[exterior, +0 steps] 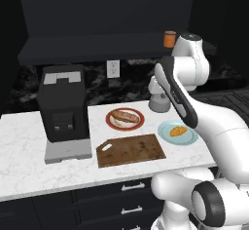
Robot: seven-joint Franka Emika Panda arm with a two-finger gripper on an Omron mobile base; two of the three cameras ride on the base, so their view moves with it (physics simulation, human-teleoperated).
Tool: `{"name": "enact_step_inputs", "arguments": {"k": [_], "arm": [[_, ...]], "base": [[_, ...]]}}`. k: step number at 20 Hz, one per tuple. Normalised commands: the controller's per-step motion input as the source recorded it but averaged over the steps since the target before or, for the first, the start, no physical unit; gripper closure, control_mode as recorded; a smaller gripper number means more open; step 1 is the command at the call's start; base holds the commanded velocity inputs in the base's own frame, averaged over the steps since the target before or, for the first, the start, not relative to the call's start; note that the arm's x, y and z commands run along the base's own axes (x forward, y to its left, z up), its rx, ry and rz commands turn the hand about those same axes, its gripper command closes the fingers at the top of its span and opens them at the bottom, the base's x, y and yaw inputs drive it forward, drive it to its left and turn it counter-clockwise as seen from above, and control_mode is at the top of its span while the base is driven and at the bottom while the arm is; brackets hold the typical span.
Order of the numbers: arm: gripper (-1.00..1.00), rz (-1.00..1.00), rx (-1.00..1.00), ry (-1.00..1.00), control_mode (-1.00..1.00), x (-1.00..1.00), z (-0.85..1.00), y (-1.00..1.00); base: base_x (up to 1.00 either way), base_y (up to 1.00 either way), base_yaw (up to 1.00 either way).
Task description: From the different types of pastries on the counter, select a croissant and place it on the cutting board. Then retrieve a jar of jam from the cabinet and place it alongside the croissant on the cutting board.
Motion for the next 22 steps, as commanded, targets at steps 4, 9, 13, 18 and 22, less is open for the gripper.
{"name": "enact_step_inputs", "arguments": {"k": [4, 9, 13, 18, 22], "arm": [[-1.00, 0.01, 0.00, 0.00, -1.00, 0.00, 0.00, -0.01], [-1.00, -0.13, 0.00, 0.00, -1.00, 0.00, -0.02, -0.02], [-1.00, -0.50, 0.01, 0.11, -1.00, 0.00, -0.17, -0.21], [-1.00, -0.41, 0.08, 0.30, -1.00, 0.16, -0.22, -0.45], [-1.00, -0.08, 0.04, 0.01, -1.00, 0.16, -0.24, -0.28]], "base": [[0.00, 0.00, 0.00], [0.00, 0.00, 0.00], [0.00, 0.00, 0.00], [0.00, 0.00, 0.00], [0.00, 0.00, 0.00]]}}
